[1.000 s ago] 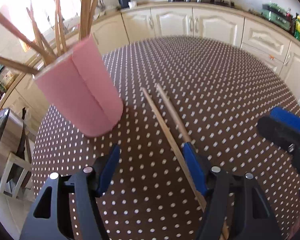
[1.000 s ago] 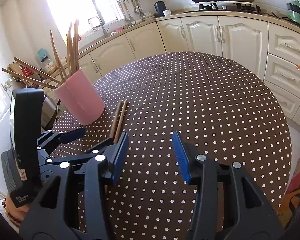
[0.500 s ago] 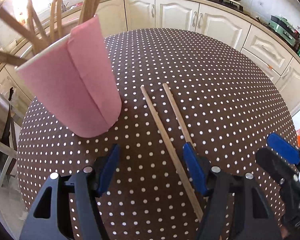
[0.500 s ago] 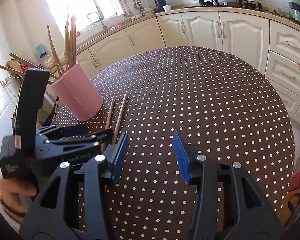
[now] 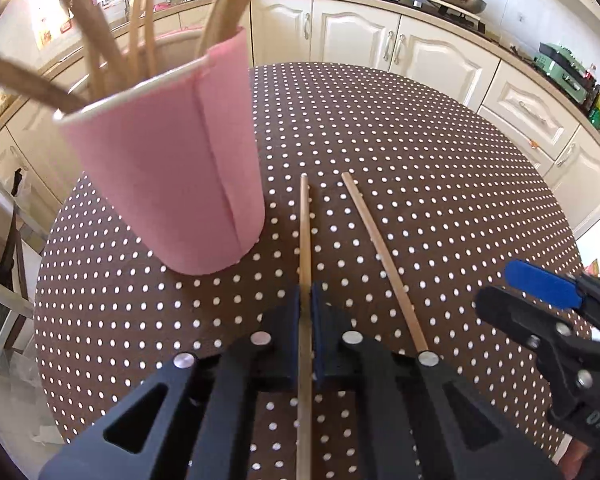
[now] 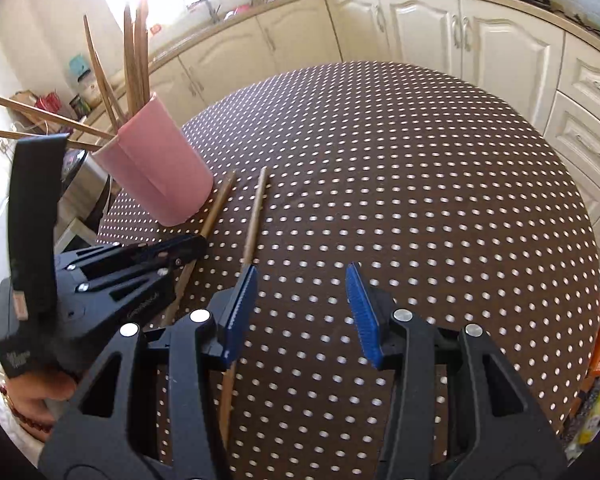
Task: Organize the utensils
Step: 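Close the right gripper on one of the last chopsticks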
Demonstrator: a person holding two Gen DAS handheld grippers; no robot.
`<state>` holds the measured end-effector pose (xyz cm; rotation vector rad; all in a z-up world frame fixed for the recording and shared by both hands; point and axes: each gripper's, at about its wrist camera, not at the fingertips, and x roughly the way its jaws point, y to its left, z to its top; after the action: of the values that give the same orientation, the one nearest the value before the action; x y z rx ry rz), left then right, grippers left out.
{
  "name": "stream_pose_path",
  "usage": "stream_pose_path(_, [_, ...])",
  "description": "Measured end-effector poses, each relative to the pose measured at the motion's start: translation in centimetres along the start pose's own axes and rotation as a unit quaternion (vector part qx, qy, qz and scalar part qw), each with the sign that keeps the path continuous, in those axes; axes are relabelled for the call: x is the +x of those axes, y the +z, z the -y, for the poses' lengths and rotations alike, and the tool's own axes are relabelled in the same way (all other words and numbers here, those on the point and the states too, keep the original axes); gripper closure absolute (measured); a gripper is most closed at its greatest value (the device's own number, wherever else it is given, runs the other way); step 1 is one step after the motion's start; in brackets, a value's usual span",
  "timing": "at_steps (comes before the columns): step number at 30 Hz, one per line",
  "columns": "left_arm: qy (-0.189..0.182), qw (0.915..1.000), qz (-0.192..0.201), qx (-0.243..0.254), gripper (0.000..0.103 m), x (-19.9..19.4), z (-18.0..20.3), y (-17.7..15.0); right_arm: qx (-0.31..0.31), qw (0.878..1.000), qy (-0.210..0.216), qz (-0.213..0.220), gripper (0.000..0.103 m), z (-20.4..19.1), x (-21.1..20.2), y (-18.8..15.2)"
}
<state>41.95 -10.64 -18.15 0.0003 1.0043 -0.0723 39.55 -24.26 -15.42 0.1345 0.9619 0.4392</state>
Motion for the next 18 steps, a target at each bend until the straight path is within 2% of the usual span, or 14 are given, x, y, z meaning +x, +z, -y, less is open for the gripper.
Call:
stream_pose_path(6, [-0.021,0.9997,-0.002,0.012,0.097,-1.0,-1.2,-1.7,-0.009,0.999,-0.002,-0.047,0.057,-2.2,2.6,1.2])
stream_pose_path(14, [-0.039,0.9991,-0.012,0.014,0.097,-2.5,-4.6,-2.9,-0.025,0.994,-0.041,-0.100,0.058,-4.4,5.6,3.3])
stream_pose_path(18, [-0.047,0.9984,-0.022,0.023,0.097,-2.6,-5.8,-3.1,-0.044,0.988,-0.078,-0.122,0.072,-5.9,6.3,3.9])
